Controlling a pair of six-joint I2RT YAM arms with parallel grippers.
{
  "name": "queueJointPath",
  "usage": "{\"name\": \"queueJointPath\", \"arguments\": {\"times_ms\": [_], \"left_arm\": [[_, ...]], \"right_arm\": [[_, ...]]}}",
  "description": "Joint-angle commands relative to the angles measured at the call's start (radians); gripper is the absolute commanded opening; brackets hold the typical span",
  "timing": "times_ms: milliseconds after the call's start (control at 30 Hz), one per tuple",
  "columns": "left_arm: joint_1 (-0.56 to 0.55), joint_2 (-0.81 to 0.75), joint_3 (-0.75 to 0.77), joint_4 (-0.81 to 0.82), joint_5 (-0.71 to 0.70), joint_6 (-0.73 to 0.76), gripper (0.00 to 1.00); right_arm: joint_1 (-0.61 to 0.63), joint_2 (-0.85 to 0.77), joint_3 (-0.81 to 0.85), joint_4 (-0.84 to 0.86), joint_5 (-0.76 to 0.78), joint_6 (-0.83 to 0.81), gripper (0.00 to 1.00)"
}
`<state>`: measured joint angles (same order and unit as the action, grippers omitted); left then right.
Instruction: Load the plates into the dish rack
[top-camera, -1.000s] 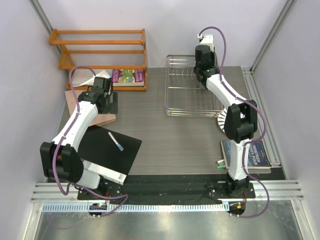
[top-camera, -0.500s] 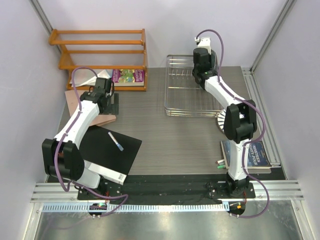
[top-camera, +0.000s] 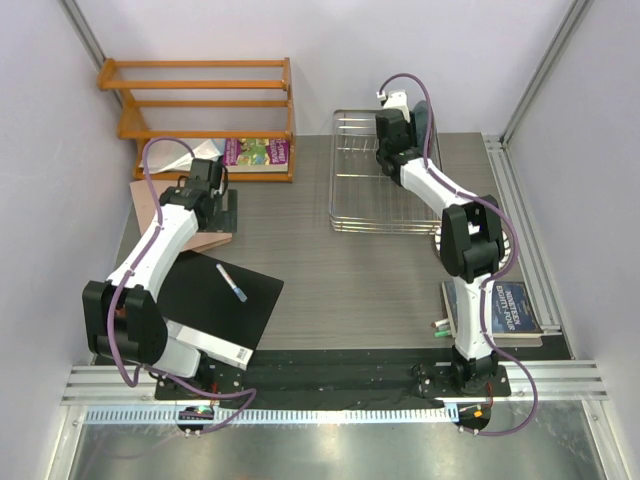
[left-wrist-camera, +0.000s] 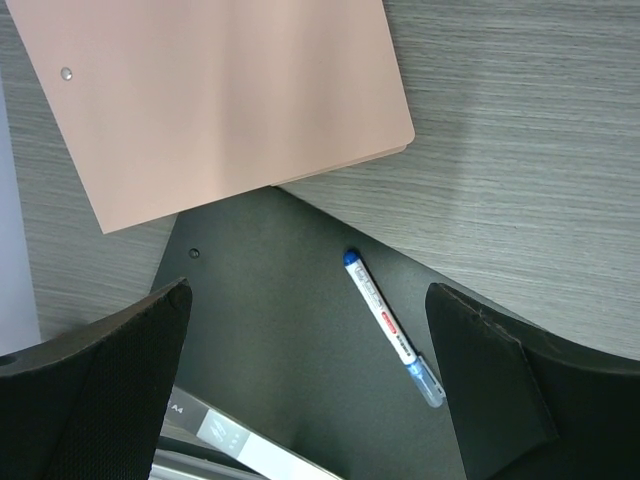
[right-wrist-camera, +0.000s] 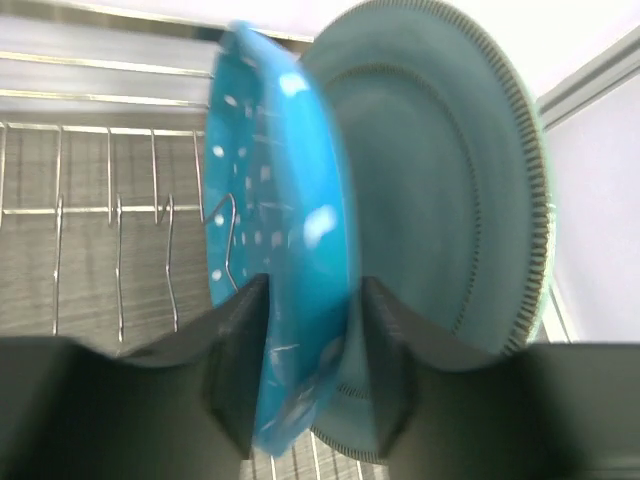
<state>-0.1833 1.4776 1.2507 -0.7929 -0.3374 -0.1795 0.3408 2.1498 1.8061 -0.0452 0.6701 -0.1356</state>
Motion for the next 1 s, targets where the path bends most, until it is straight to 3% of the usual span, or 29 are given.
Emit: {"name": "queueJointPath", "arguments": {"times_ms": [0,167,400,567,633,733,800,833,867,967], "left_arm": [[-0.004,-0.031,0.001,0.028,0.056,0.005,1.00],[-0.005,-0.059,-0.023,0.026,0.141,-0.003,0.99],[-0.005,-0.080,-0.033,0.046,0.224,-0.067,1.00],[-0.005,-0.123,-0.131,0.154,0.446,-0.188,1.00],[-0.007,-0.184,-0.256,0.323,0.541,-0.262,0.98],[-0.022,-0.232,-0.435,0.617,0.672,-0.486,0.90],[-0.045,-0.214,-0.488,0.770,0.722,-0.598,0.88],[-0.050,-0.205,-0.507,0.788,0.730,-0.609,0.88],[-0.054,-0.197,-0.507,0.813,0.741,-0.610,0.88],[-0.054,-0.154,-0.473,0.817,0.799,-0.563,0.87]], "right_arm": [[0.007,-0.074,0.016,0.084,-0.012,-0.010,0.56],[0.009,-0.186,-0.060,0.065,-0.073,-0.022,0.64],[-0.011,-0.514,-0.315,0.051,-0.098,0.019,0.75],[-0.238,-0.711,-0.427,-0.173,-0.213,0.217,0.76],[-0.363,-0.766,-0.488,-0.223,-0.315,0.223,0.76],[-0.479,-0.797,-0.543,-0.306,-0.409,0.217,0.77],[-0.607,-0.783,-0.553,-0.386,-0.542,0.229,0.76],[-0.658,-0.769,-0.551,-0.447,-0.602,0.231,0.76],[-0.737,-0.719,-0.545,-0.485,-0.760,0.229,0.75],[-0.833,-0.604,-0.502,-0.622,-0.924,0.159,0.69]]}}
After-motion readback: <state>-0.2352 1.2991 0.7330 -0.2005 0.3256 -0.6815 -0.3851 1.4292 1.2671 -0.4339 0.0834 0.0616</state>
